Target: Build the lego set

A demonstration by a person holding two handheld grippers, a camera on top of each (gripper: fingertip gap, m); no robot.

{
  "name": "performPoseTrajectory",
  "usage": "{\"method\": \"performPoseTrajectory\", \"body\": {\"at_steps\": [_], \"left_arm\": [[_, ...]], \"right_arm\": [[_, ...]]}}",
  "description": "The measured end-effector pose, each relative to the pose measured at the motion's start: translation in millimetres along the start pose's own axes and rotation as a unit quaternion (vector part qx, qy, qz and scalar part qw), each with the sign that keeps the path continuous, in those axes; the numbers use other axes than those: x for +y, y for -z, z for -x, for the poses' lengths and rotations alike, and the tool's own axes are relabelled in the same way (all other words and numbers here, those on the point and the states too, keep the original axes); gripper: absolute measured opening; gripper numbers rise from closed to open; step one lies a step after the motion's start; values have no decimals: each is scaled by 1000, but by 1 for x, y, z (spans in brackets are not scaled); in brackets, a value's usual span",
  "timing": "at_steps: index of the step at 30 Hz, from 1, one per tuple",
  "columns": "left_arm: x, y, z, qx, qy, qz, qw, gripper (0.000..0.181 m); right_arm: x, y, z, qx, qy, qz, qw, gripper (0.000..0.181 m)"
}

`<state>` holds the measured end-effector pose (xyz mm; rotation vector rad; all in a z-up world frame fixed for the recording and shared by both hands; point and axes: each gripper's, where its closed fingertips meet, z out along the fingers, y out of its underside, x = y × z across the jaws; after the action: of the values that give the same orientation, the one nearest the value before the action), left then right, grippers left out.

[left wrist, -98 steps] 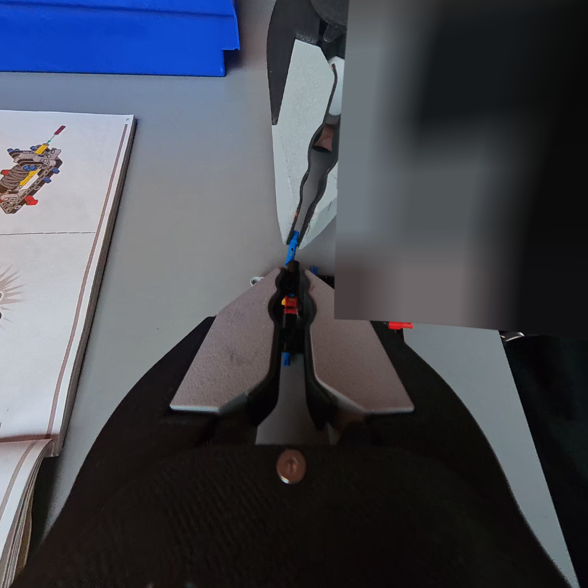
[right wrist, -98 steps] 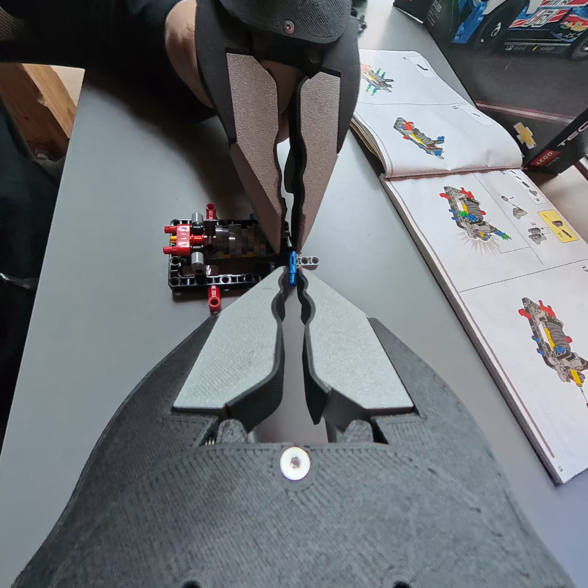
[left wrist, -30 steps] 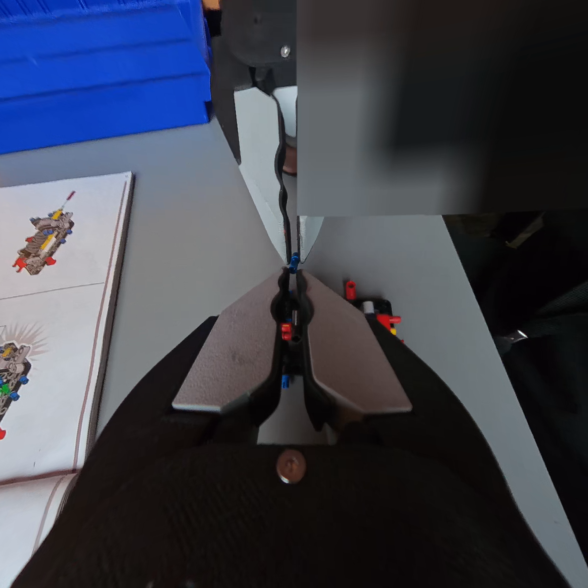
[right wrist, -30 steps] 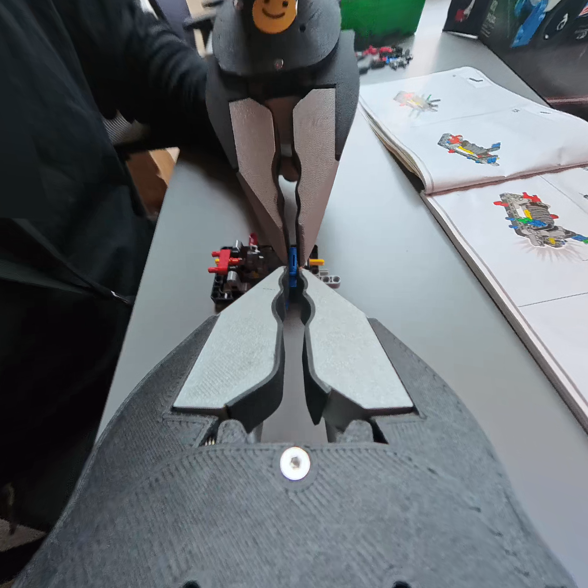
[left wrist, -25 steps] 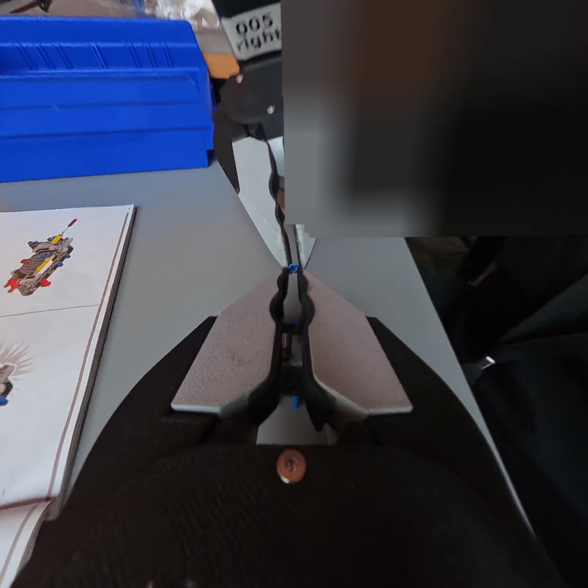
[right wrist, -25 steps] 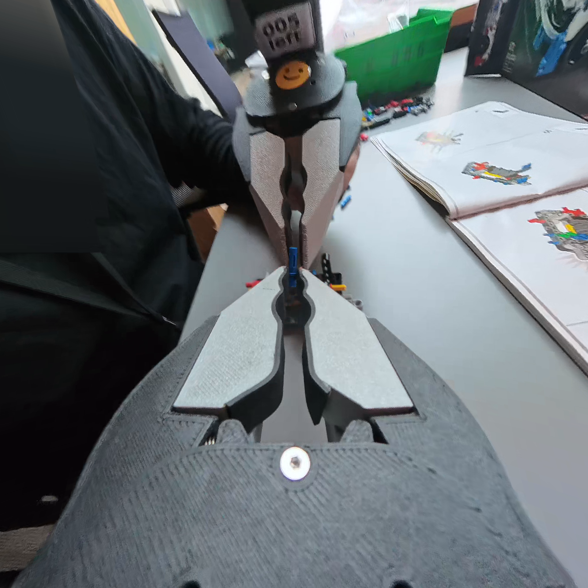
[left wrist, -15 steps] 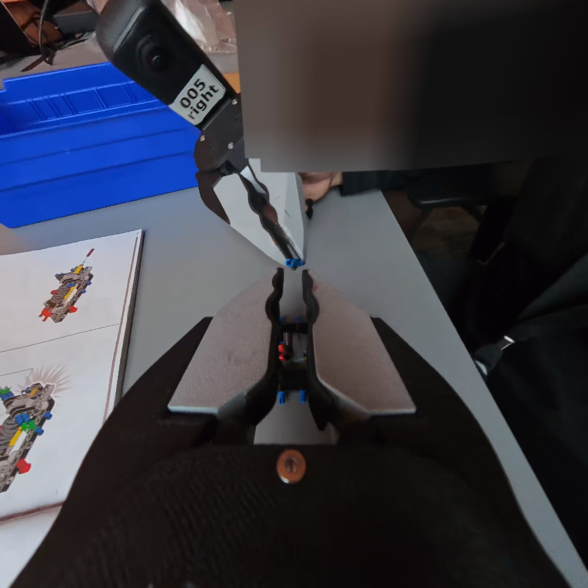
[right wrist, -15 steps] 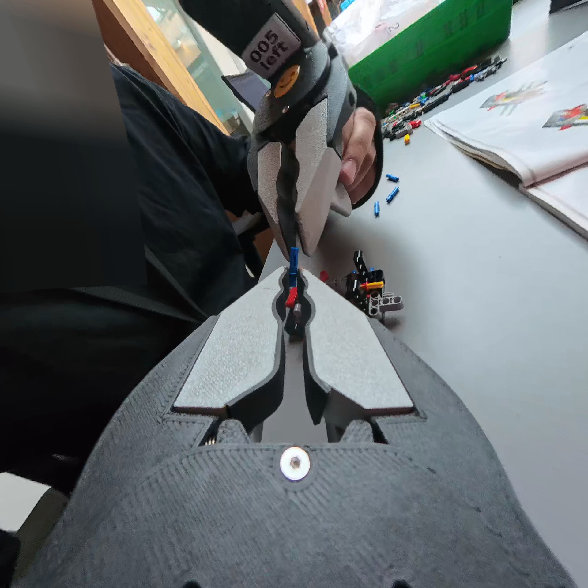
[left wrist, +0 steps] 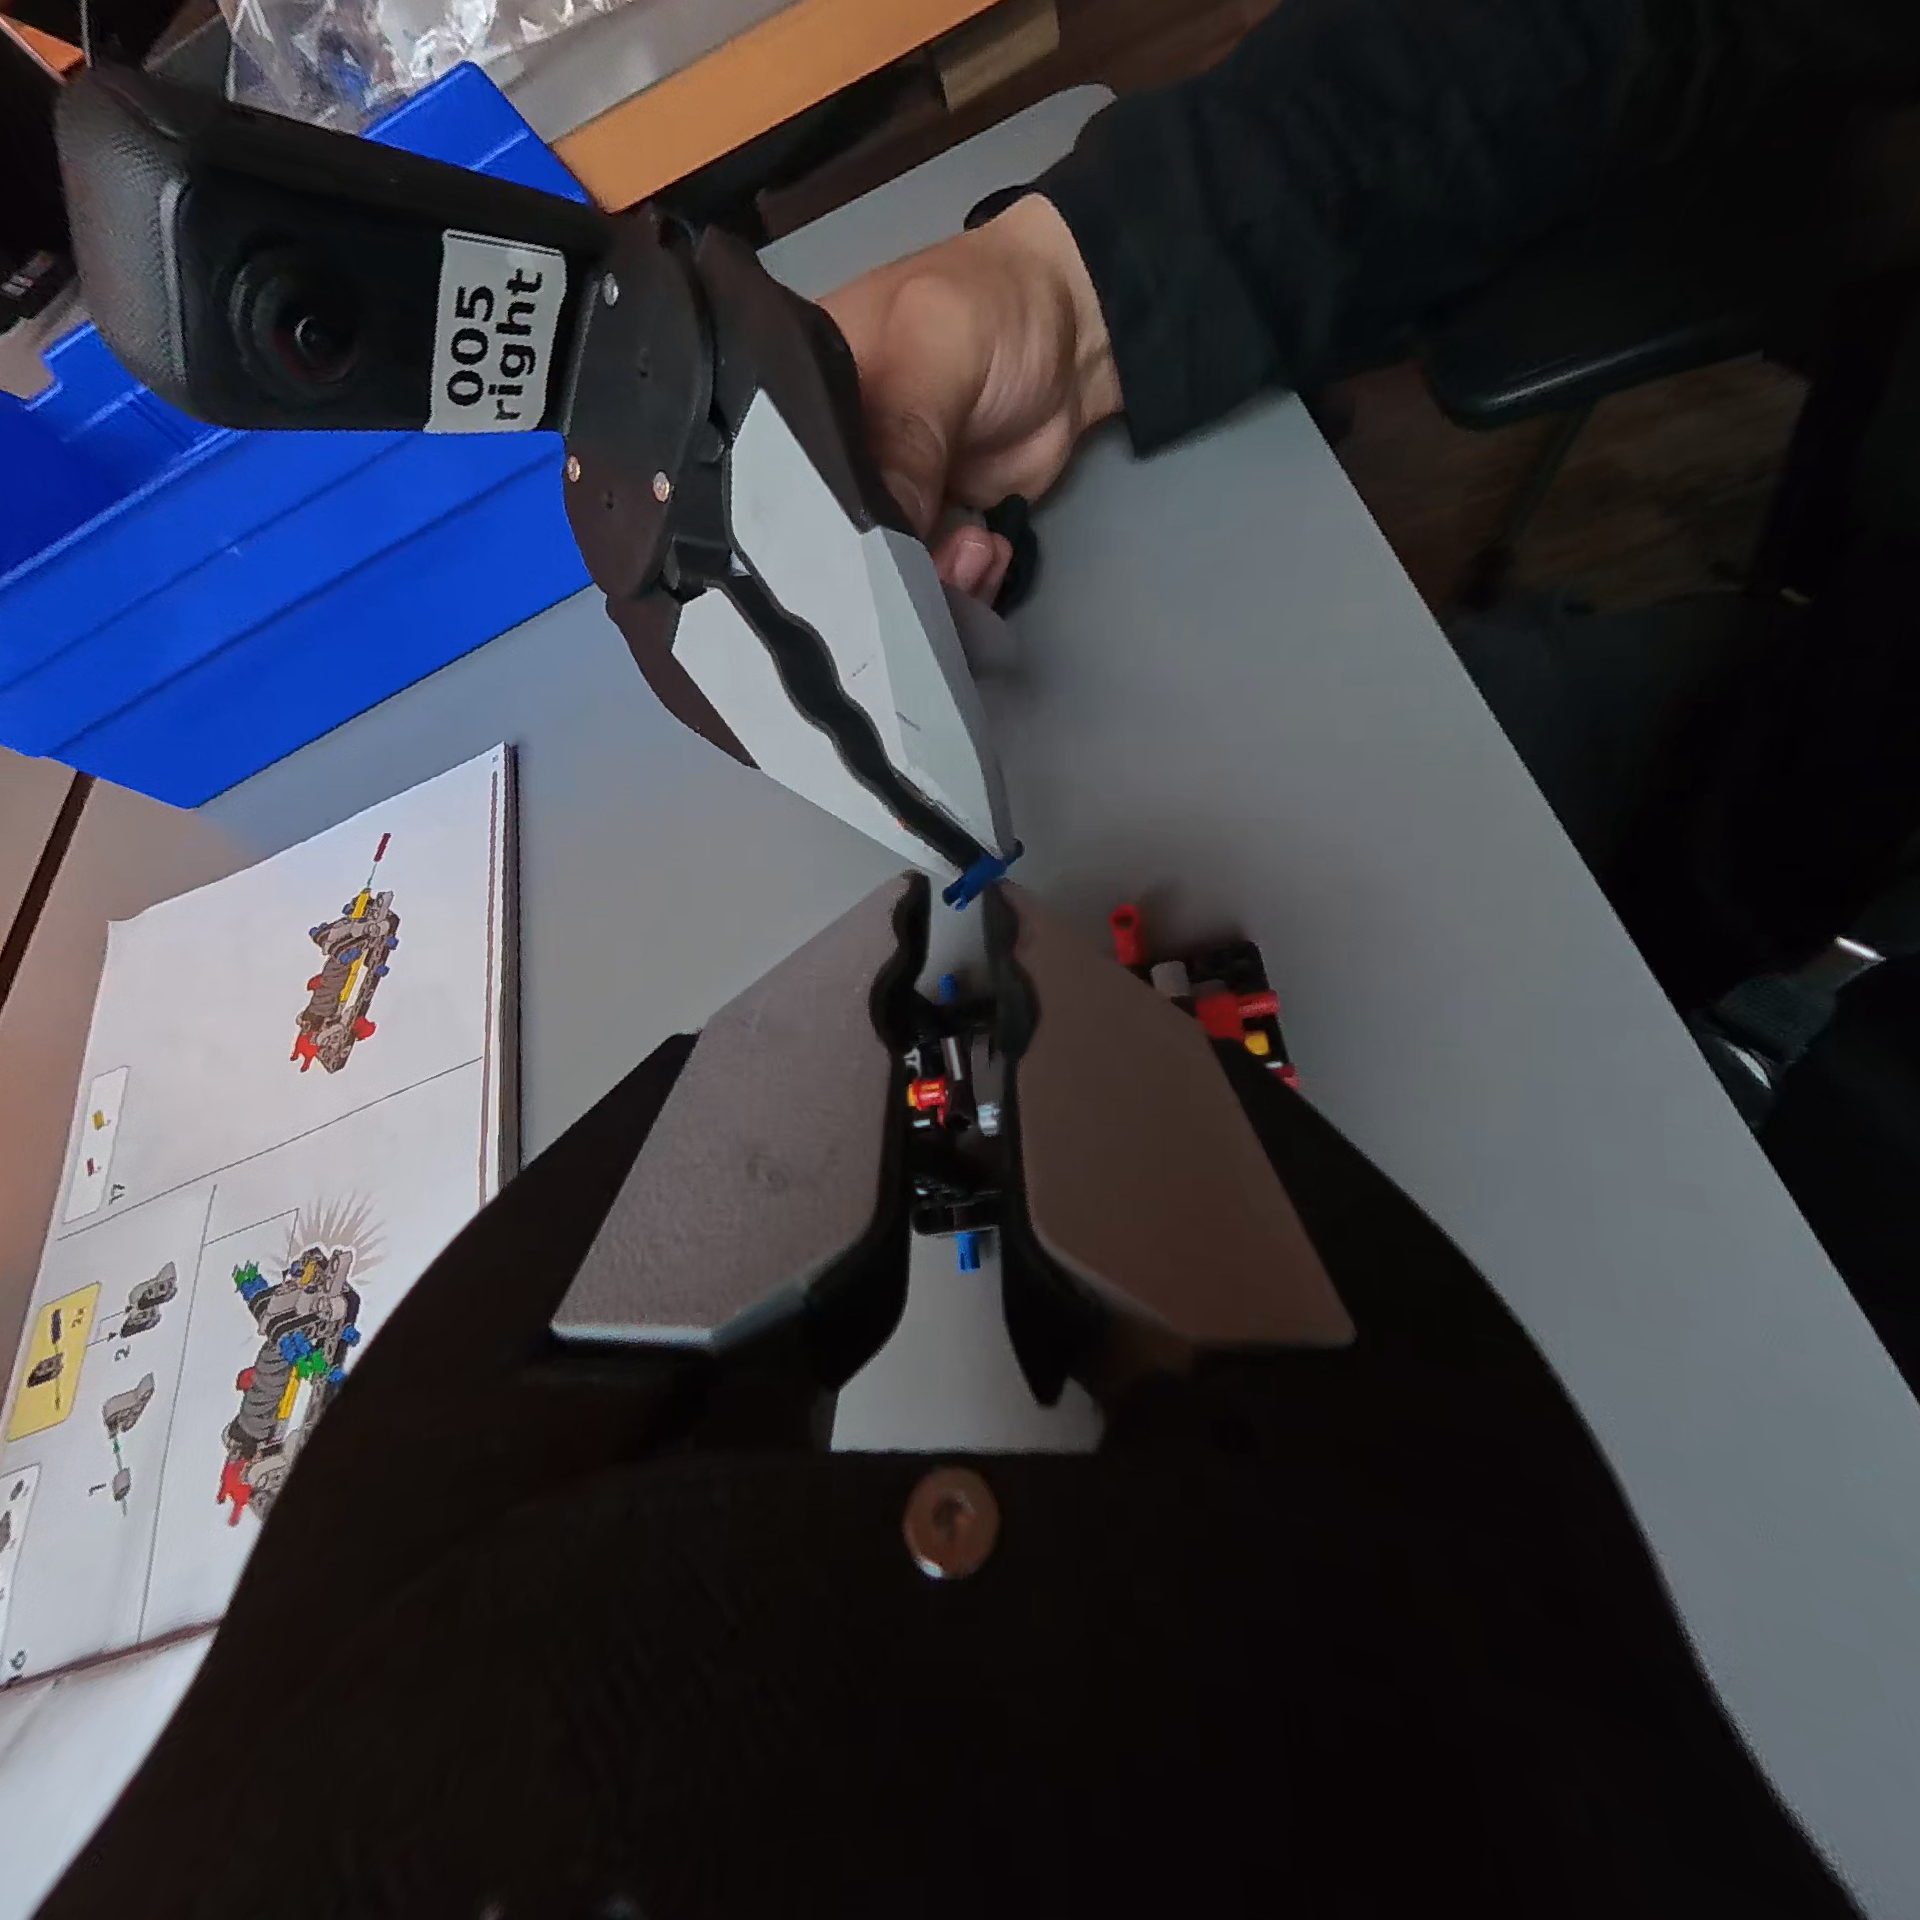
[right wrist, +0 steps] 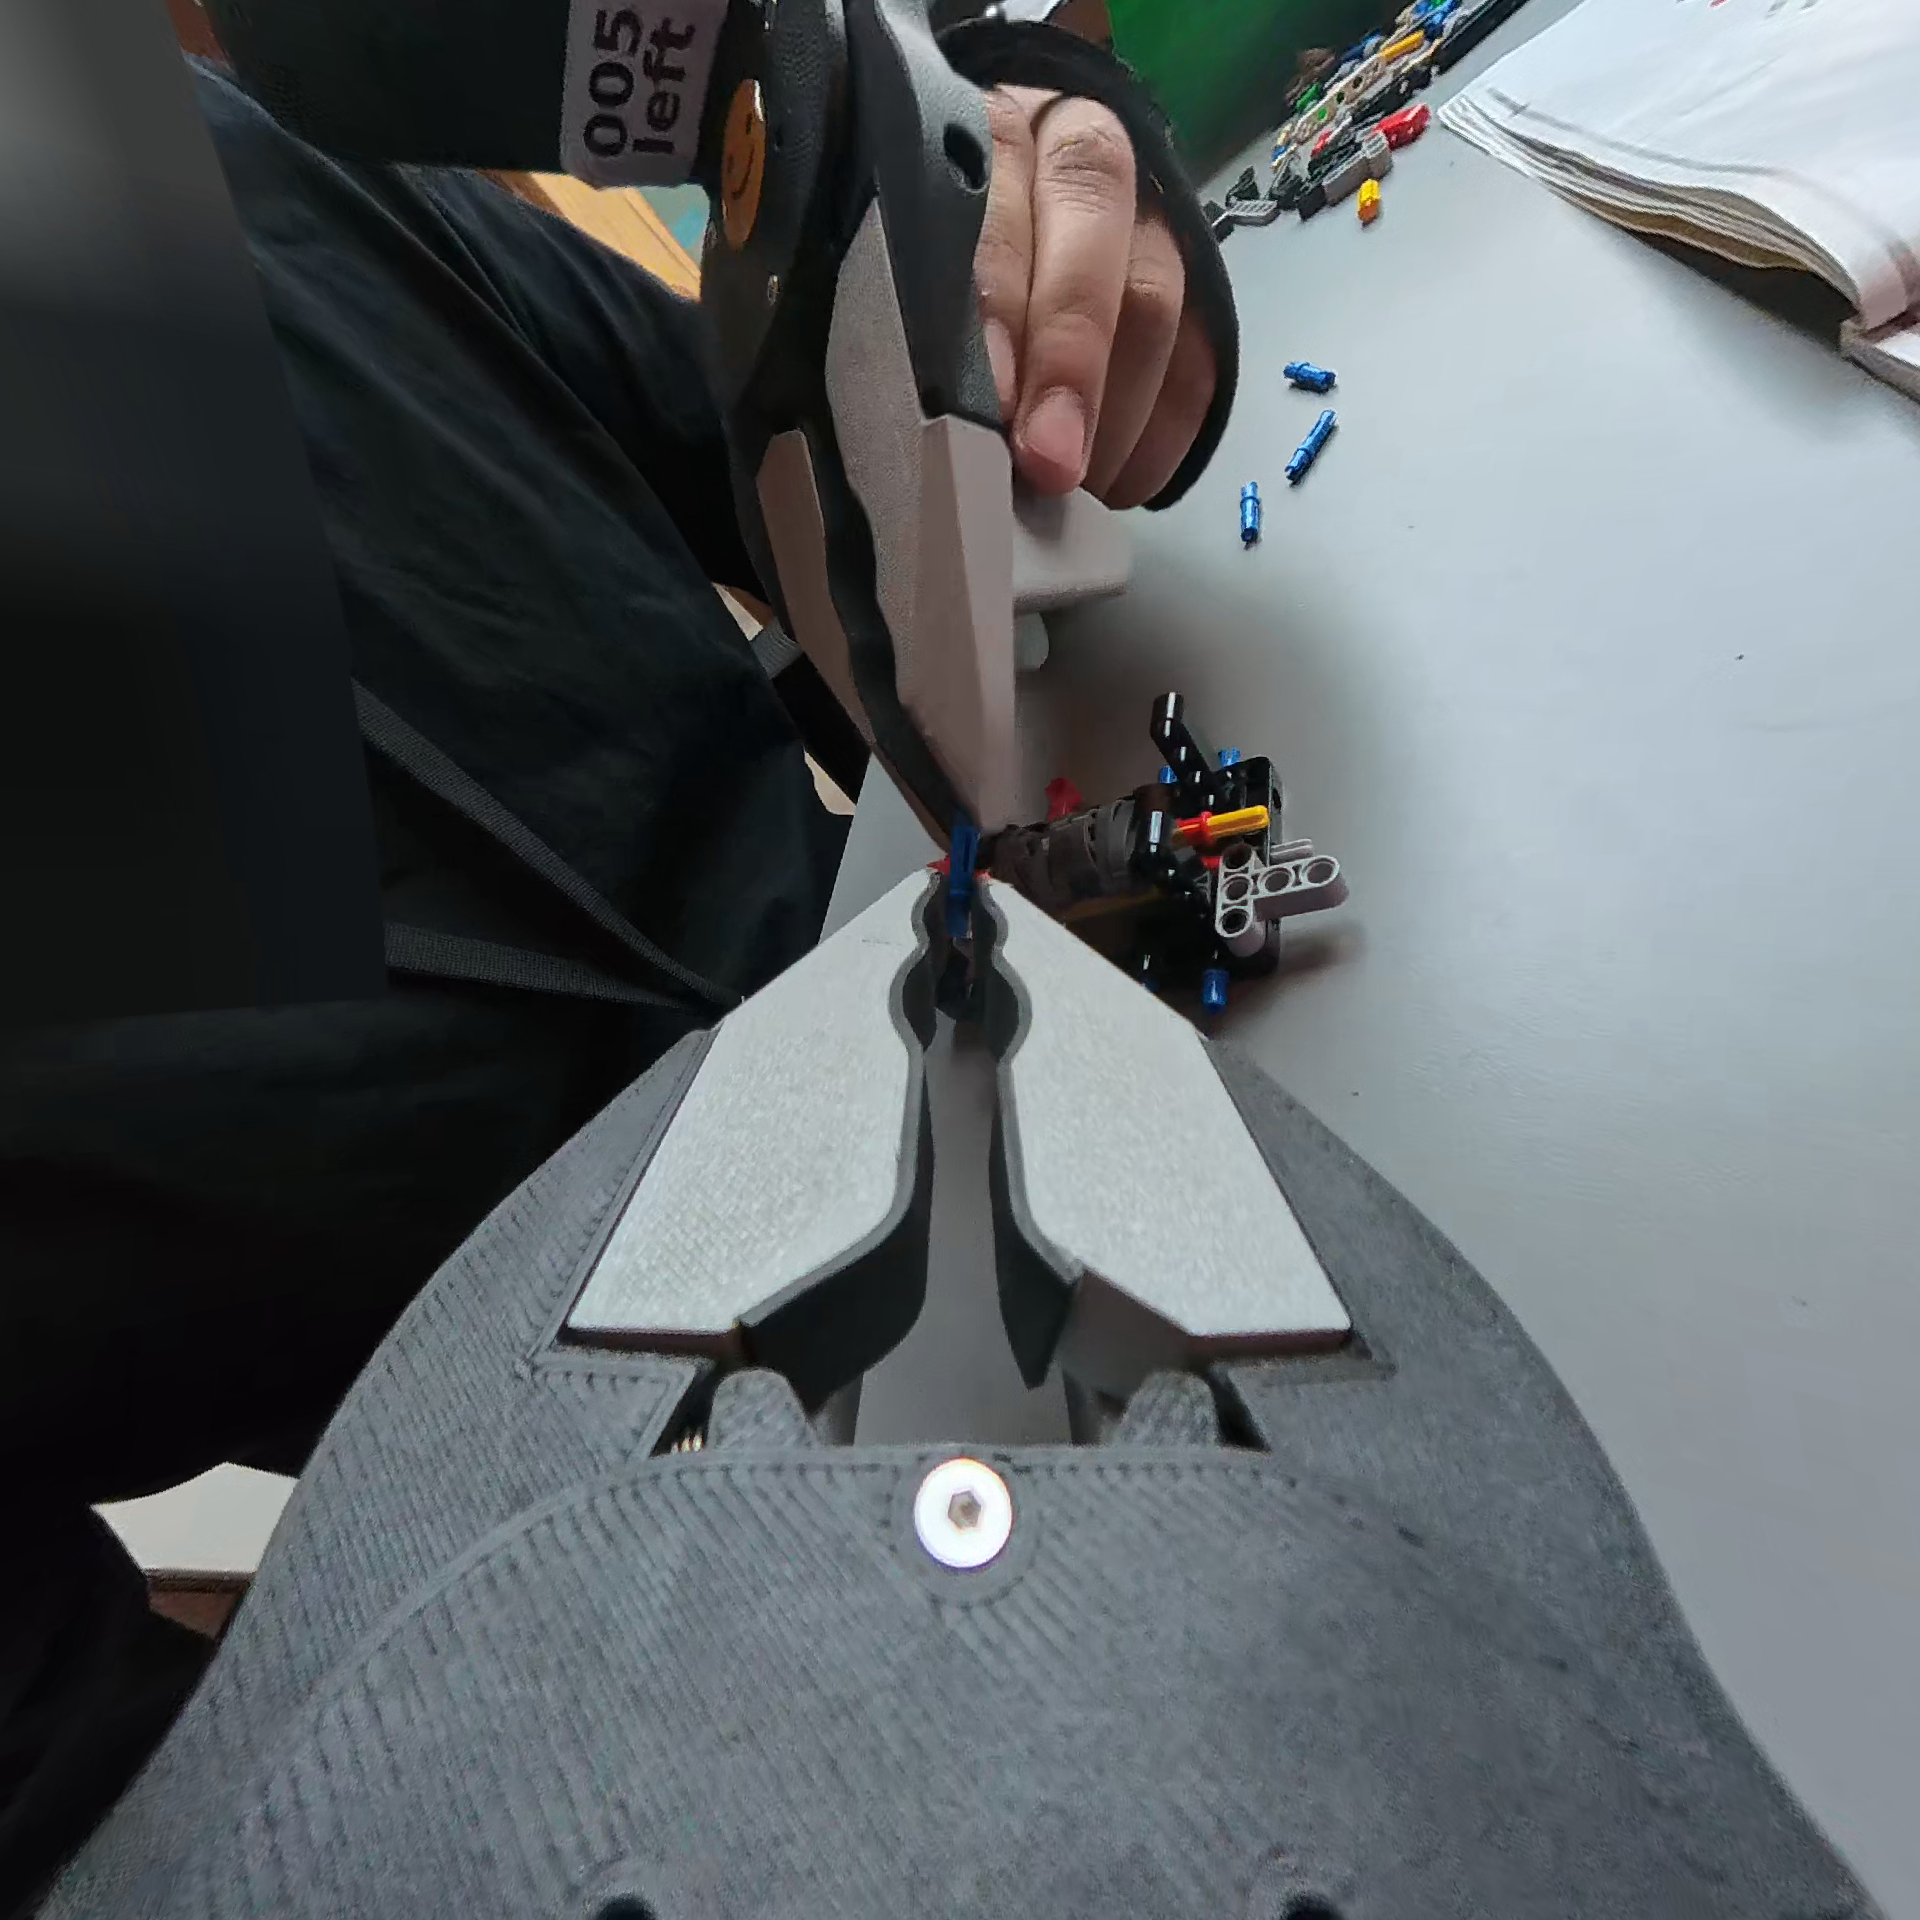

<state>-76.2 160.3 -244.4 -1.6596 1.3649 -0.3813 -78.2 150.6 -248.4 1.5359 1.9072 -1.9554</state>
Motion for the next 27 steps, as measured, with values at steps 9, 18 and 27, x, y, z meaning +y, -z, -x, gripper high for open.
{"method": "performPoseTrajectory", "body": {"at_steps": [9, 18, 27], "left_arm": [[2, 4, 20, -65, 17, -3, 998, 3], [-7, 10, 30, -50, 130, -67, 988, 2], [1, 5, 30, -49, 137, -54, 988, 2]], "right_arm": [[-20, 13, -5, 34, 26, -65, 997, 13], [-34, 22, -12, 201, 206, -66, 955, 11], [-27, 19, -20, 277, 280, -13, 919, 0]]}}
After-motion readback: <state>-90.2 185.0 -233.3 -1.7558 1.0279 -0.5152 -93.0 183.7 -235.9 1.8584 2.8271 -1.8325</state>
